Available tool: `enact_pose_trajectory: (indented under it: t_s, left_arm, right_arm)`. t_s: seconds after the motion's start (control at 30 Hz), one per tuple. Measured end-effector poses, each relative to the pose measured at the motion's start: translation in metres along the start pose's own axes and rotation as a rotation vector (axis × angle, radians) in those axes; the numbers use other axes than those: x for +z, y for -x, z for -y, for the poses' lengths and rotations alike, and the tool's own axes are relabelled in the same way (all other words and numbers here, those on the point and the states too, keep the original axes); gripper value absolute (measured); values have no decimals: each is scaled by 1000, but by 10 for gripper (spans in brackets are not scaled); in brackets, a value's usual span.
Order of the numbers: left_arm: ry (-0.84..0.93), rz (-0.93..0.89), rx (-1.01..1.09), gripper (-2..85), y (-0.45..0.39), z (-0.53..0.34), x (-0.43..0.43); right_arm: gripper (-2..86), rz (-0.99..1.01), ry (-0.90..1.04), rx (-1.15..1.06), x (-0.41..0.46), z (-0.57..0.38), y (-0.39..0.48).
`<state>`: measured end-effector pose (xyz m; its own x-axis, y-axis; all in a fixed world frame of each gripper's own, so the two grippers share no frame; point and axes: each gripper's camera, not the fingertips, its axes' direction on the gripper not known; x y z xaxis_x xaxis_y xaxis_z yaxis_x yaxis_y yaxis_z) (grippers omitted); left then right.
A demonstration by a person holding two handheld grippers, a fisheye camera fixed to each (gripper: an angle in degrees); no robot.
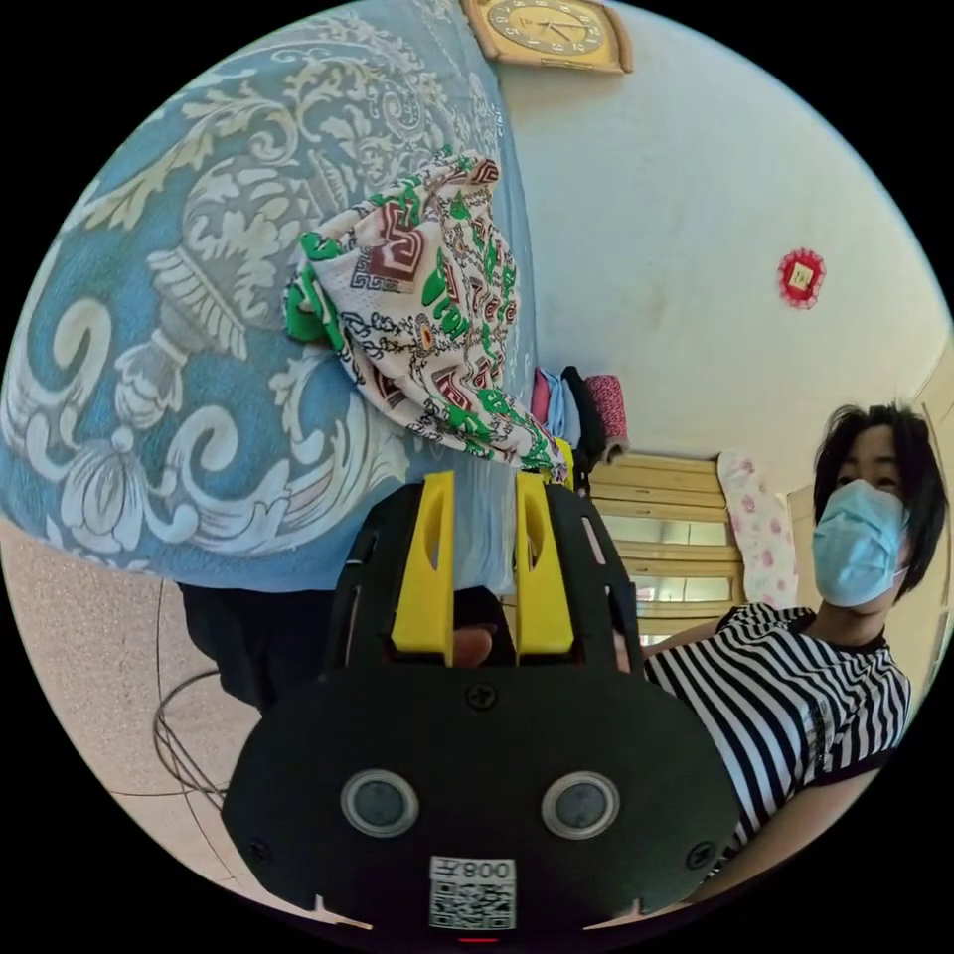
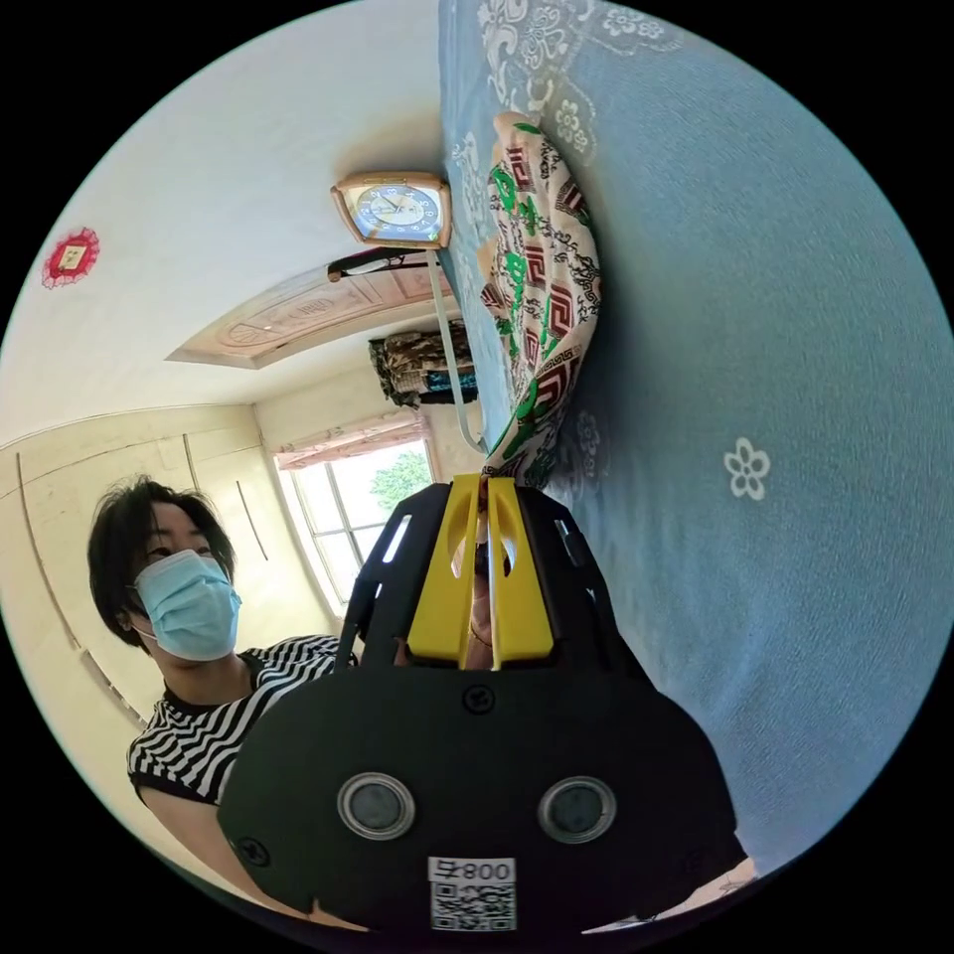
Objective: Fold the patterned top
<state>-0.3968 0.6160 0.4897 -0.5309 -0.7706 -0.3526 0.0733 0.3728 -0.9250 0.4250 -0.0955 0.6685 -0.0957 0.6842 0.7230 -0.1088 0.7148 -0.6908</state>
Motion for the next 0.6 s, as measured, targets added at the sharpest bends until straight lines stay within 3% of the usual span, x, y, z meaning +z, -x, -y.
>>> enact_pose_trajectory:
  t_s: [0.33, 0.6]
  left_arm:
    - [-302, -162, -120, 103, 33, 11, -42]
    - [-379, -70, -125, 72, 44, 19, -49]
  right_arm:
    - [9, 22, -13, 1, -28, -43, 24]
    - [8, 17, -22, 1, -49, -83, 45]
